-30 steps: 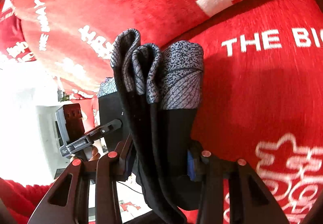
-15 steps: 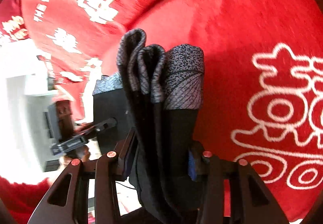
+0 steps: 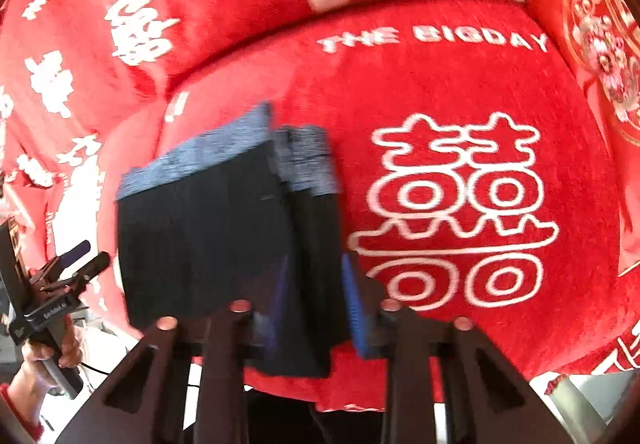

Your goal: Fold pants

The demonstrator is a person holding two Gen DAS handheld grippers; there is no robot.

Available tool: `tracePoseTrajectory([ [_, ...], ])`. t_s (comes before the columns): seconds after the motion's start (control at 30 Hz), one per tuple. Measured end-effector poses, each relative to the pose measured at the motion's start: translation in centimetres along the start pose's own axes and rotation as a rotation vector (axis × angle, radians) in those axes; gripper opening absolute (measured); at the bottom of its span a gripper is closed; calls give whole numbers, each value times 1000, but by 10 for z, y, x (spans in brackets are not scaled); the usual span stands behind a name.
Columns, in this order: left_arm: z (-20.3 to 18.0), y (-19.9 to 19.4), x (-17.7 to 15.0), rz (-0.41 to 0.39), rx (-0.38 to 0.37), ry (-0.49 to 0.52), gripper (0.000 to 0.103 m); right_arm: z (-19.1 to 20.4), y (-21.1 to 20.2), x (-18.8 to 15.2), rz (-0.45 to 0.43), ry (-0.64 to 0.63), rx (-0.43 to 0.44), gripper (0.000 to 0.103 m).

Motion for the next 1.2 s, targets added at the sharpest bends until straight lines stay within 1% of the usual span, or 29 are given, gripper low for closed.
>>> tracePoseTrajectory([
  [0.07,-10,7,-6,14,-15,14,93,25,7,-8,12,-62,-29,28],
  [0.13,-12,24,-17,50,13,12,93,30,23,-21,49,-99,-65,28],
  [0.2,-7,41,-24,73,61,2,93,28,34,-26,49,-113,-105,28],
  [0.23,-3,45,-28,83,91,2,93,25,35,-27,40,-109,-115,27],
  [0.27,0,49,-31,87,102,3,93,25,36,-26,41,-102,-119,27],
  [0.3,1,48,-32,78,97,-4,93,23,36,-26,46,-95,-126,28],
  [0.33,2,45,-33,78,95,-15,93,20,35,-27,58,-76,-132,33],
  [0.37,3,44,-34,85,97,-25,93,13,34,-29,71,-57,-134,35],
  [0.47,5,35,-38,117,133,-45,93,-4,26,-39,107,-12,-149,35],
  [0.53,2,29,-42,130,161,-41,93,-7,20,-45,121,2,-152,35],
  [0.6,-2,19,-46,134,182,-35,93,-5,11,-50,126,-1,-163,42],
  [0.63,-4,14,-48,136,185,-35,93,-2,6,-54,124,-5,-165,49],
  [0.67,-7,11,-50,137,187,-36,98,0,2,-57,124,-8,-166,54],
  [0.7,-10,6,-53,142,191,-39,103,5,-2,-60,128,-11,-169,57],
  [0.73,-12,2,-55,142,197,-38,103,9,-5,-63,133,-13,-172,62],
  [0.8,-17,-4,-59,152,201,-34,103,15,-12,-66,130,-17,-167,65],
  [0.83,-19,-7,-62,160,204,-32,103,17,-14,-68,130,-21,-169,71],
  [0.87,-21,-10,-64,166,204,-32,103,21,-18,-69,126,-26,-170,79],
  [1.0,-27,-20,-68,185,201,-38,103,33,-30,-70,108,-43,-181,84],
  [1.13,-33,-36,-72,193,209,-46,103,40,-40,-65,82,-38,-212,103],
  [1.2,-34,-42,-73,194,199,-61,103,42,-47,-63,67,-37,-232,103],
])
Point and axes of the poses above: each gripper's, at about its wrist camera, not at the fingertips, and y roughly the way its jaws point, z to its left, x to its top, the point moved 10 cm from there along y, roughly the way its jaws point, and after that the axes turned 14 degrees about -x, right-handed, at the moved point
